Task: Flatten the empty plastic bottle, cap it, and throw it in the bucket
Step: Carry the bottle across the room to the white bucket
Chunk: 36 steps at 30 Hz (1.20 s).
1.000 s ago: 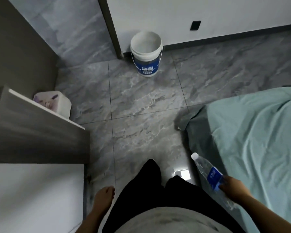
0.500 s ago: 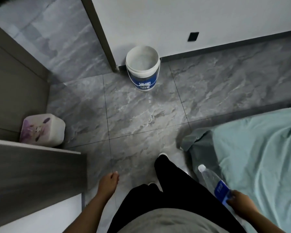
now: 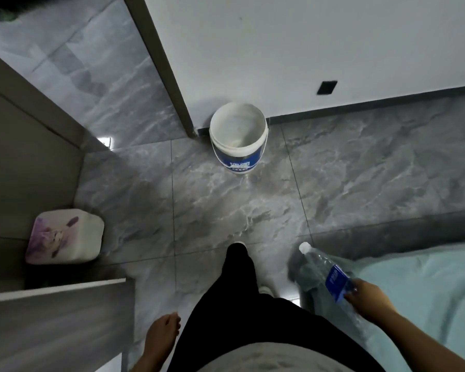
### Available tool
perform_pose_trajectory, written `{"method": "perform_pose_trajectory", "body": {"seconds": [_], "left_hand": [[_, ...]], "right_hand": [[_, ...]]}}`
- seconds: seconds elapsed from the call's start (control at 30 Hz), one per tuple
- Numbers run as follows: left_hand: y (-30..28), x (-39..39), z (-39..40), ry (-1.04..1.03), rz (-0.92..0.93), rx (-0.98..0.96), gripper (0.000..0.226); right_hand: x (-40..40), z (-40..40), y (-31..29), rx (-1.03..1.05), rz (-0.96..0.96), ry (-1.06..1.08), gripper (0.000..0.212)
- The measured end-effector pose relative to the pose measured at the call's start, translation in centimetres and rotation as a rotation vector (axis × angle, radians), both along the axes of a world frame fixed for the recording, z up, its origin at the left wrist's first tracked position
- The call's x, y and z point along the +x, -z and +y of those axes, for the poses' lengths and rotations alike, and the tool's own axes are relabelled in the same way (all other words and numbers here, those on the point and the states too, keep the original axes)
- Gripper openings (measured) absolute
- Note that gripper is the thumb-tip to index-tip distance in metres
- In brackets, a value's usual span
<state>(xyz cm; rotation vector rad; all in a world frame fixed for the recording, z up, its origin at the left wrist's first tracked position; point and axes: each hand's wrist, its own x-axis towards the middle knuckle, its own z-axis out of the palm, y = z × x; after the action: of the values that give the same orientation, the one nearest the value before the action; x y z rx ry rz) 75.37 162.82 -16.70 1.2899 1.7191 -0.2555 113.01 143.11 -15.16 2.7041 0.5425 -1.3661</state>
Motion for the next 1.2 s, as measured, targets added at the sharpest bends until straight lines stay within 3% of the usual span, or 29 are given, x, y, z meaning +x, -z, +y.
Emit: {"method": "perform_pose_trajectory", "body": {"seconds": [0.53, 0.9, 1.2], "left_hand": [[0.2, 17.5, 22.8, 0.069, -0.140, -0.005, 0.031], [1.6, 22.9, 26.2, -0.092, -0.077, -0.180, 0.032], [2.5, 24.5, 31.4, -0.202, -0.032, -0.239, 0.030]], "right_hand": [[10.0, 10.7, 1.2, -0.126, 0.151, 0.138, 0.024], [23.0, 23.5, 2.7, 0.008, 0.071, 0.042, 0.019], [26.0, 35.0, 1.4, 0.047, 0.106, -0.014, 0.023]]}}
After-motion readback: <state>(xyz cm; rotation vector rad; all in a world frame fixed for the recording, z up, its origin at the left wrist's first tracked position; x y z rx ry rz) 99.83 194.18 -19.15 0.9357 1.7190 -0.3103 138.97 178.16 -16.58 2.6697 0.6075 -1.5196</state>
